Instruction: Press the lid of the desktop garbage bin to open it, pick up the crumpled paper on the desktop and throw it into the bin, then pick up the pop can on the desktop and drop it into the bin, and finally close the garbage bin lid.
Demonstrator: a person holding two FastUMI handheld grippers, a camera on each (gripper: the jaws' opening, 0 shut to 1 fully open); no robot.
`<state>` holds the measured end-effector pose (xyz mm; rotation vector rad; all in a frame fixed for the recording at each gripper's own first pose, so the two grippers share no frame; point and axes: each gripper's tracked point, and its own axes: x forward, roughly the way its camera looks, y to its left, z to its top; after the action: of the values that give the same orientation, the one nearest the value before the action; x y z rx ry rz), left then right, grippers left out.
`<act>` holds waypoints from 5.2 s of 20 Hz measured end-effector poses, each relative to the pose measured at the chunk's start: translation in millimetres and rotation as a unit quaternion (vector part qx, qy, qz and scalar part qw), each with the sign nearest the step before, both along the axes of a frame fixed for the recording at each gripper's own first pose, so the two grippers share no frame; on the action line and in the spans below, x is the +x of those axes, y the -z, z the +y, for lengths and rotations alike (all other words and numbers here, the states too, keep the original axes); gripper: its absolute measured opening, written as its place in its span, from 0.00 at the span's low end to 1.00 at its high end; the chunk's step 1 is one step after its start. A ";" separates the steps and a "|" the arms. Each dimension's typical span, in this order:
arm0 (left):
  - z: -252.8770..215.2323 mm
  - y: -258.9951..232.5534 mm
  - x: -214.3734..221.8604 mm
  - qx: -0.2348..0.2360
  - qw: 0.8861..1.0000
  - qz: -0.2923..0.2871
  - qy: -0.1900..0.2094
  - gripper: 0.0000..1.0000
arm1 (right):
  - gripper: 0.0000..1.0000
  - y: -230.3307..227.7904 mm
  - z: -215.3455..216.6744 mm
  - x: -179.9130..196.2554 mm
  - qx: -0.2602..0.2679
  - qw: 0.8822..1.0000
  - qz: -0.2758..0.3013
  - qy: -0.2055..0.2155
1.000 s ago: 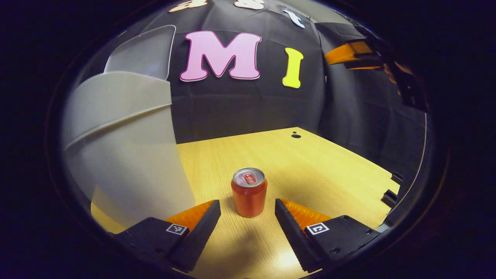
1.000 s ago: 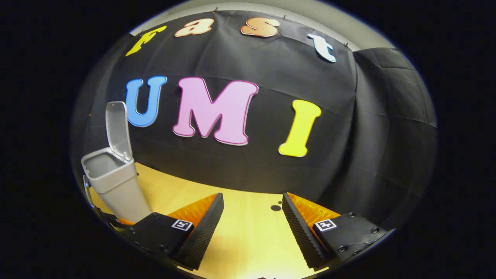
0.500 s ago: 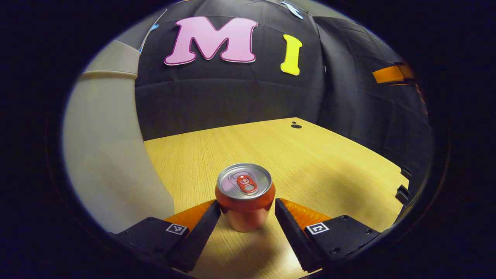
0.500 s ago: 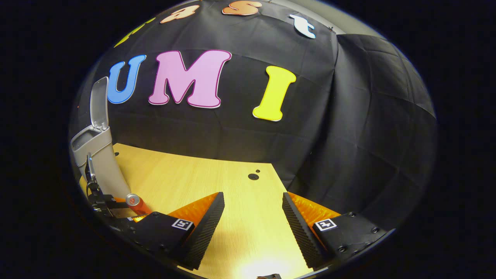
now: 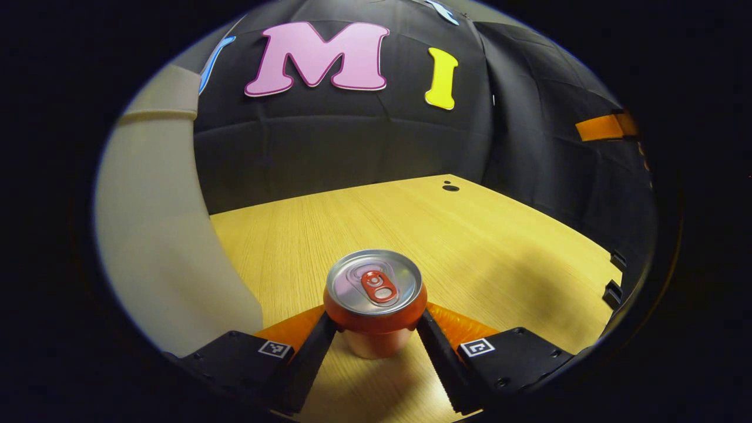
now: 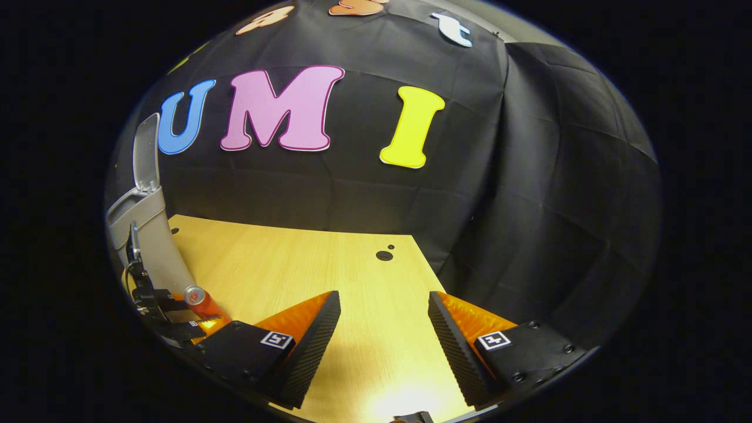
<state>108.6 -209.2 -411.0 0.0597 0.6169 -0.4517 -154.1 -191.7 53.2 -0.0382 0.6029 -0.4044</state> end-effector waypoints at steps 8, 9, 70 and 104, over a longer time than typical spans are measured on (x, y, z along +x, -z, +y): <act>-13.8 -158.4 -5.0 -0.044 0.996 -0.068 0.026 0.88 | 0.97 -23.0 -1.0 12.3 0.015 0.999 -0.029 0.002; -12.1 -183.4 -5.4 -0.052 0.995 -0.080 0.026 0.88 | 0.97 -27.9 0.0 14.7 0.016 0.999 -0.034 0.002; 259.9 -382.0 136.7 -0.007 0.973 -0.169 -0.157 0.97 | 0.97 -152.3 168.5 109.5 0.064 0.972 -0.117 -0.194; 239.2 -321.4 -38.8 0.005 0.943 -0.265 -0.200 0.95 | 0.97 -151.4 219.3 -52.6 0.045 0.986 -0.128 -0.100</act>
<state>69.8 30.0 -89.6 0.0606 0.0909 -0.0265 -206.7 27.6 204.6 0.0384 0.3593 -0.1829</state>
